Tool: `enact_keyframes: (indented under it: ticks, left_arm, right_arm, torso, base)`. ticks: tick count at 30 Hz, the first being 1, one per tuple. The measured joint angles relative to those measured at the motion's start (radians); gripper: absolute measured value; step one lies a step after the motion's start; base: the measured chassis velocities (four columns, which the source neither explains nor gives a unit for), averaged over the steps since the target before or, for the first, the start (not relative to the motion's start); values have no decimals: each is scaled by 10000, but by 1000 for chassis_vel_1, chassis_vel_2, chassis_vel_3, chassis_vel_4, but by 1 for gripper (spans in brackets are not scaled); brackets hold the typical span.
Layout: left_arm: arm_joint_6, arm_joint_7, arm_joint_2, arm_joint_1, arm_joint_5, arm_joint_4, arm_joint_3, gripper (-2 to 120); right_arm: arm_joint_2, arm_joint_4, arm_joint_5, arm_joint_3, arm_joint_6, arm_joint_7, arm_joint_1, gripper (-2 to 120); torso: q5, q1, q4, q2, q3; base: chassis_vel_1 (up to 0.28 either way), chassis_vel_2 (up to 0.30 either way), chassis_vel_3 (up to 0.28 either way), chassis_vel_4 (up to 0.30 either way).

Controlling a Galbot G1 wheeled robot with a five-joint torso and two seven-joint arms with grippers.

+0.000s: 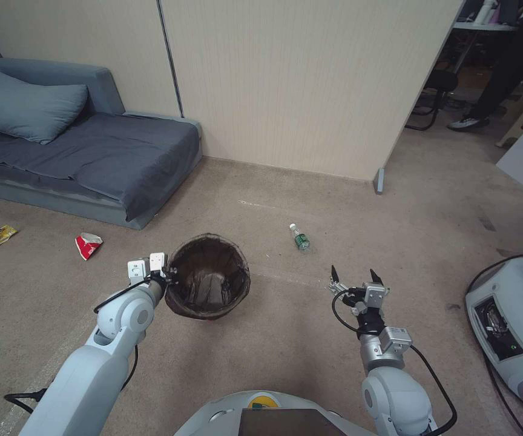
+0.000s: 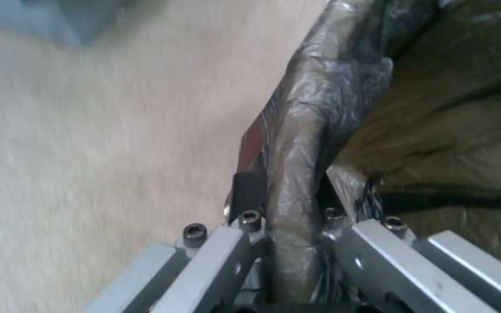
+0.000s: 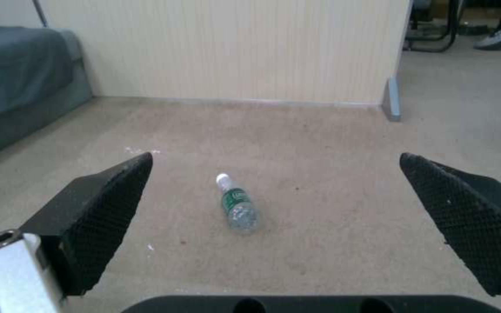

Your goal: Pick up the trash bin, then pick up the garbage from the floor and place it into the trash bin.

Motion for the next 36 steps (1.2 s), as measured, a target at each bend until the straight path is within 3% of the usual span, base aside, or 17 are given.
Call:
enact_keyframes:
  ticks: [5,7,11,14,17,26,36]
  left_arm:
    - [-6,80,187,173,149,-1057,-367,0]
    - [-14,242,346,419,350,-1943,-667,0]
    - [-16,405,449,675,535,-2598,-874,0]
    - [-19,593,428,1121,904,-3614,-1097,0]
    - [-31,821,316,1469,1473,-4158,-1211,0]
    - [-33,1191,72,2284,2408,-4226,-1690,0]
    - [-36,1192,-91,2302,2459,-4187,-1687,0]
  right_arm:
    - [-5,7,-2,-1,-30,0,-3,100]
    - [-3,27,-5,-9,-39,-6,4,100]
    - [8,41,-12,-22,-55,-10,7,100]
    - [14,74,-26,-10,-57,-13,-5,100]
    - [-2,93,-27,41,-42,-18,-35,100]
    - [20,148,-57,67,43,-59,-87,100]
    - [78,340,-142,78,91,-103,-177,100]
  torso:
    - [2,0,-1,0,0]
    - [3,0,0,0,0]
    - [3,0,0,0,0]
    - [1,0,-1,1,-1]
    - [3,0,-2,1,-1]
    - [2,0,0,1,-1]
    - [1,0,-1,1,-1]
  base:
    - [0,0,0,0]
    - [0,0,0,0]
    - [0,0,0,0]
    - [0,0,0,0]
    - [0,0,0,0]
    - [0,0,0,0]
    - [0,0,0,0]
